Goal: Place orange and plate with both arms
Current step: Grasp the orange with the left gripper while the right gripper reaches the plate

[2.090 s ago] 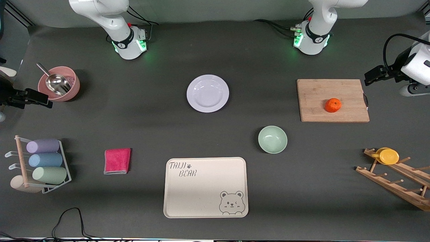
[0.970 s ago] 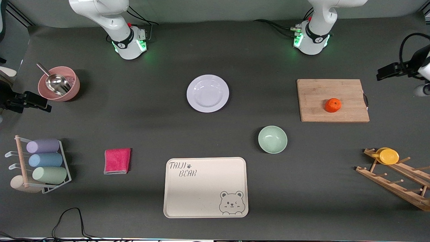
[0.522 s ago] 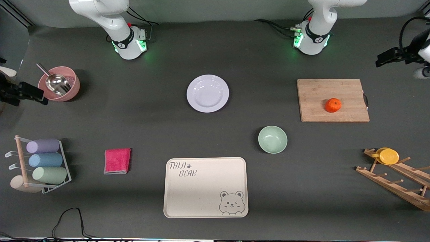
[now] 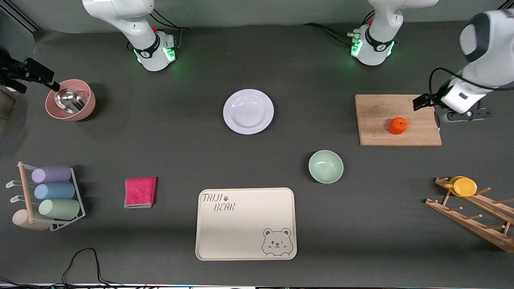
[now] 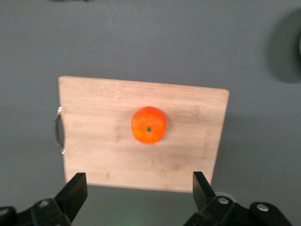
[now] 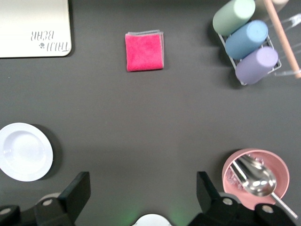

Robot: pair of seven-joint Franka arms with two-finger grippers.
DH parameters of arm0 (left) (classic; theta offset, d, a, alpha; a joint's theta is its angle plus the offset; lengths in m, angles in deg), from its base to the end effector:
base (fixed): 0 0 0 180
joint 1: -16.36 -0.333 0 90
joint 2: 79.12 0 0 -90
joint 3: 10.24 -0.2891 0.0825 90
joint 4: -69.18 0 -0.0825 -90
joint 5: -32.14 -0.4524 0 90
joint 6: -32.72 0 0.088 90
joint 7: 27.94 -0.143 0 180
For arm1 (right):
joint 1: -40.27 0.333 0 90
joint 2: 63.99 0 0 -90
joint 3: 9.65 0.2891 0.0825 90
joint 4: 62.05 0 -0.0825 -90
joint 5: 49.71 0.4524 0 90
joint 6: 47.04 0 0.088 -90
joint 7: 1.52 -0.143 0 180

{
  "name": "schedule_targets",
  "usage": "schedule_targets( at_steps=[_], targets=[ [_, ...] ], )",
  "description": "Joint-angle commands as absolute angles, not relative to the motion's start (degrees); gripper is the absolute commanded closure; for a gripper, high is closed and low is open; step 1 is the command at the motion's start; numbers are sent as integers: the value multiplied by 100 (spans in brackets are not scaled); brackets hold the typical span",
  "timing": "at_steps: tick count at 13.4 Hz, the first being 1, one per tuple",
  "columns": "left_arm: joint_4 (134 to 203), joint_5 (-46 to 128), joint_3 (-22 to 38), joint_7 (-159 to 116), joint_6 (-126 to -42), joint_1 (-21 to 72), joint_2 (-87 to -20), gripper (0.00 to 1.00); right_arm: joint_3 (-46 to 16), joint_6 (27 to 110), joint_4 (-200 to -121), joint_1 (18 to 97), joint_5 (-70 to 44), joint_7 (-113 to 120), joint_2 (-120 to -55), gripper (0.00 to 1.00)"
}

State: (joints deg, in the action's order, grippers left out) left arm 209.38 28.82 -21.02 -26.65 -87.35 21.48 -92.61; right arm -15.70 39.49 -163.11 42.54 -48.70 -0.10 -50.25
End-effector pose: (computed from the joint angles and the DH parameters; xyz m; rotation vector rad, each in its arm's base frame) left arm 0.4931 0.0484 0.2748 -3.1329 -0.1279 0.1871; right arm 0.5445 -0.0382 0.5921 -3.0977 0.0574 0.0204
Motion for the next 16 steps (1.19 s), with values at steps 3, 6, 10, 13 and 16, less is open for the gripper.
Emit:
schedule_targets(
  at_steps=[3,6,10,13,16],
  targets=[
    [21524,2819,-2070,-2644,-10531,2084,-8091,0,-1536,4190,-17128,4598,-4918,-635,-4309,0],
    [21806,2819,-2070,-2653,-11702,2084,-7386,0,-1518,4304,-17489,4616,-4901,-557,-4167,0],
    [21877,2863,-2070,-2645,-11951,2093,-7129,0,-1667,4505,-18436,4642,-3734,-196,-3878,0],
    [21885,2871,-2070,-2653,-11924,2093,-7129,7,-1694,5085,-19394,4634,-2698,58,-3754,0],
    [21877,2880,-2061,-2636,-11898,2101,-7191,100,-1694,5779,-20317,4616,-1784,1006,-3780,0]
  ],
)
